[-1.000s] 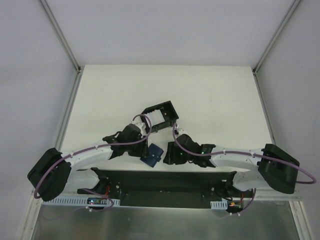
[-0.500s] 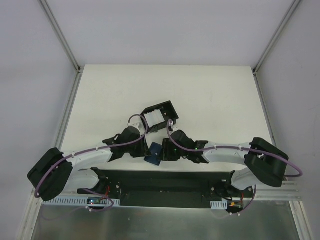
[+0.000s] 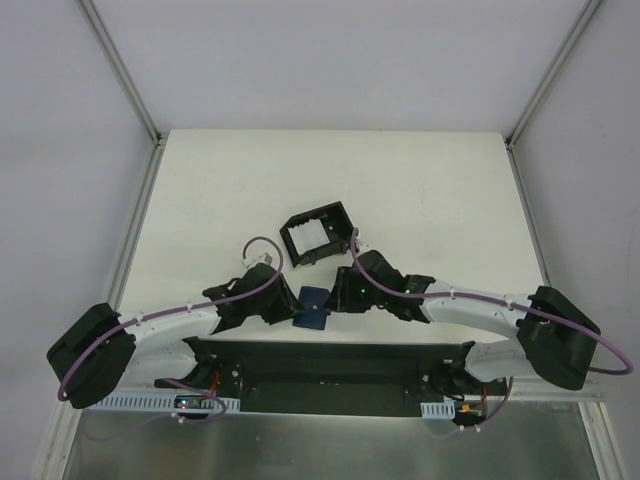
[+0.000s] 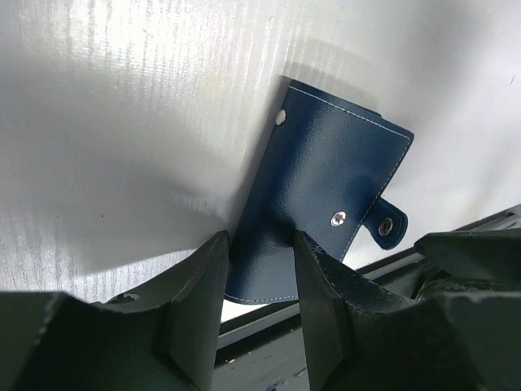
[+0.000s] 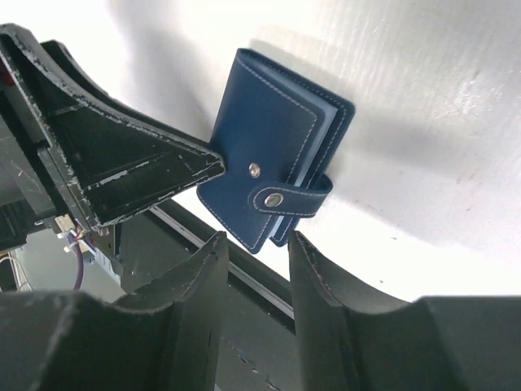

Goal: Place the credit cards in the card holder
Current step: Close the card holder at the center of the board.

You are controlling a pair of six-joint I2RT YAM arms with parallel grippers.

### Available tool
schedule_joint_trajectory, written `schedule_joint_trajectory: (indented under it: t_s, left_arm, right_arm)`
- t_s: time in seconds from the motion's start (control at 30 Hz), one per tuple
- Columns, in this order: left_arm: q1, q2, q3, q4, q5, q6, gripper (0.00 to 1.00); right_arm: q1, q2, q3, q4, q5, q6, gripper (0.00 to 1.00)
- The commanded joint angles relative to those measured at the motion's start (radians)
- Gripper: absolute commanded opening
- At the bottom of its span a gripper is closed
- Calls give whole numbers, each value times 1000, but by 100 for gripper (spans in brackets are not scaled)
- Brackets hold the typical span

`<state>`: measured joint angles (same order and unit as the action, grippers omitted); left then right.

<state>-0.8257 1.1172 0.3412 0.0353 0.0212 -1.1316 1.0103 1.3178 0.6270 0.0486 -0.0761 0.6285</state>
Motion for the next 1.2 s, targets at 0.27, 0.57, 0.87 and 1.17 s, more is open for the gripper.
schedule_joint_trajectory:
  t_s: [0.27,0.57,0.87,1.17]
  left_arm:
    - [-47,81,5,-95,-60,-42,38]
    - [-47,52,31,-98,-102,6,43]
    - [-47,81,79,-101,-155,81,44]
    - [-47,173,119,-100,-135,108,42]
  right_arm:
    - [-18,87,66,-1,30,8,33]
    - [-42,81,73,11,21,-33,32]
    - [-62,9,48,-3,12,-56,34]
    - [-62,-18,51,-1,-31,-73,35]
